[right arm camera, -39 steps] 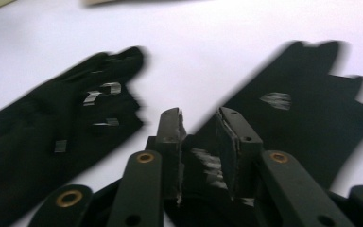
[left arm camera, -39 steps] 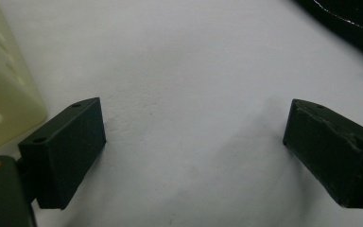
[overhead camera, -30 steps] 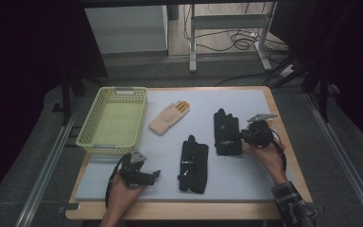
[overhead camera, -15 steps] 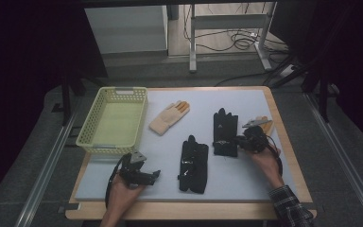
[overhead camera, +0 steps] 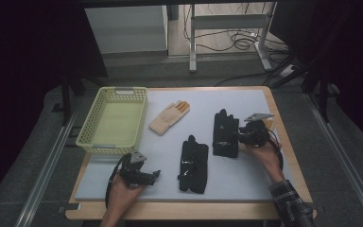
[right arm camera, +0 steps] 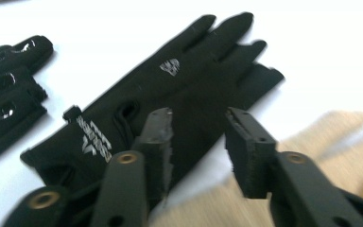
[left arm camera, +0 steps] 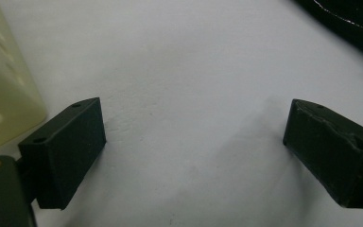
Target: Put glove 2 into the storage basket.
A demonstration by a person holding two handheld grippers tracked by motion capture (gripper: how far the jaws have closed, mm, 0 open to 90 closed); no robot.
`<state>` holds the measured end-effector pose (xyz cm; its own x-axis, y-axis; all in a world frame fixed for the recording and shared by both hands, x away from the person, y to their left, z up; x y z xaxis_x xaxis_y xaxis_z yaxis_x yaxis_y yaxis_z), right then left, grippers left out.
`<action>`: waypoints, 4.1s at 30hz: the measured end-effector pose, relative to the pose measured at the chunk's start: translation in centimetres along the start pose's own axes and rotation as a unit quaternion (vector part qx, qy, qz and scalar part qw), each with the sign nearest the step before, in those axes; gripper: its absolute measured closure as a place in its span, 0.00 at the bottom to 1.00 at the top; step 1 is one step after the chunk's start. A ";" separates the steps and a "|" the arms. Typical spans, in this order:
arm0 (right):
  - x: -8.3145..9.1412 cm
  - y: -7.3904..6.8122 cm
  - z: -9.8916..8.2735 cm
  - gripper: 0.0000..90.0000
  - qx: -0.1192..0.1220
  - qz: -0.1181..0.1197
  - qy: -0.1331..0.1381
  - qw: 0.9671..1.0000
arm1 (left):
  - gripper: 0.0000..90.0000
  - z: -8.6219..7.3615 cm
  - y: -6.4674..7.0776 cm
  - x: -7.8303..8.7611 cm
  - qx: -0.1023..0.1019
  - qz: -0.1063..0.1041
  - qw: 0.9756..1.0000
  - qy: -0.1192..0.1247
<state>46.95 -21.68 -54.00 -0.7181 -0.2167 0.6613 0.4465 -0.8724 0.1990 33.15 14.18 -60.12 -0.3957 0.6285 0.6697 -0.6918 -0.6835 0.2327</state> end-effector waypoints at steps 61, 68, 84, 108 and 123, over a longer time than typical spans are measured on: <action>7.9 -14.0 2.9 0.90 -0.083 0.141 0.033 0.986 | 0.07 0.0 0.0 0.0 0.000 0.000 1.000 0.001; 6.2 -15.4 0.5 0.89 -0.081 0.116 0.024 0.990 | 0.07 0.0 0.0 0.0 0.001 0.000 1.000 0.001; 6.2 -13.8 0.2 0.66 -0.005 0.075 0.053 0.996 | 0.07 0.0 0.0 0.0 0.001 0.000 1.000 0.002; 6.1 -14.8 -6.8 0.81 0.046 0.131 0.007 0.990 | 0.07 0.0 0.0 0.0 0.001 -0.001 1.000 0.000; 5.3 -17.5 -5.7 0.77 0.063 0.147 0.025 0.987 | 0.02 -0.5 -1.0 0.7 0.004 0.007 1.000 -0.008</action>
<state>32.28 -10.02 -58.15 -0.5722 -0.4764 0.6676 0.6999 -0.7080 0.0947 33.24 15.52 -60.21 -0.3953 0.6135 0.6836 -0.6818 -0.6947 0.2292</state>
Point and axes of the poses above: each handheld gripper's, and its own axes: x roughly backward along the jaws, z roughly out of its top, y roughly to its right, the point moved 7 cm from there along -x, roughly forward along the jaws, and after that the axes turned 15 degrees about -z, right-handed, at the moved point
